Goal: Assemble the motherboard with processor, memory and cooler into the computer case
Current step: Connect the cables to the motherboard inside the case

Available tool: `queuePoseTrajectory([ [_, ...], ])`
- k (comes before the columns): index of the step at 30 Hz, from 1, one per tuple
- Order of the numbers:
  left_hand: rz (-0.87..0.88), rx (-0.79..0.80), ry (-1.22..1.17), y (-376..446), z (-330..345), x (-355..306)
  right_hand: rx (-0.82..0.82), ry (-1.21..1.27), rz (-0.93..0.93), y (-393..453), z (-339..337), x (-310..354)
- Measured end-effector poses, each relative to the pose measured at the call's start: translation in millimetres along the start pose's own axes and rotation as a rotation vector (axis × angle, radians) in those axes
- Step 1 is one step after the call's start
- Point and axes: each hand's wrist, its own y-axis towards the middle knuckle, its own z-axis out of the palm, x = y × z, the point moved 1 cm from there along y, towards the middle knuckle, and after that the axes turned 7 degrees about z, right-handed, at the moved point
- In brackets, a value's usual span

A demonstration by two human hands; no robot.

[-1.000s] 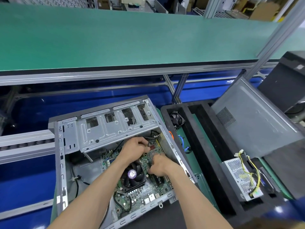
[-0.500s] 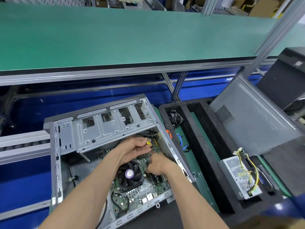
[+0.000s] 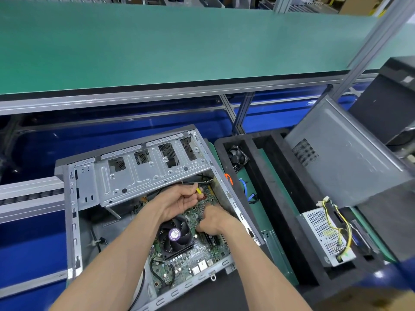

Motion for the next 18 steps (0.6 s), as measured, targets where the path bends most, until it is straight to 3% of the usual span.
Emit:
queuePoseTrajectory([
  [5, 0.04, -0.042, 0.12, 2.6, 3.9, 1.1, -0.007, -0.019, -0.003, -1.2, -0.8, 1.5],
  [11, 0.193, -0.231, 0.644, 22.7, 17.4, 4.8, -0.006, -0.011, 0.009, -2.5, -2.5, 0.6],
  [18, 0.097, -0.262, 0.888, 32.1, 16.6, -3.7, 0.008, -0.006, 0.014, 0.1, -0.6, 0.3],
])
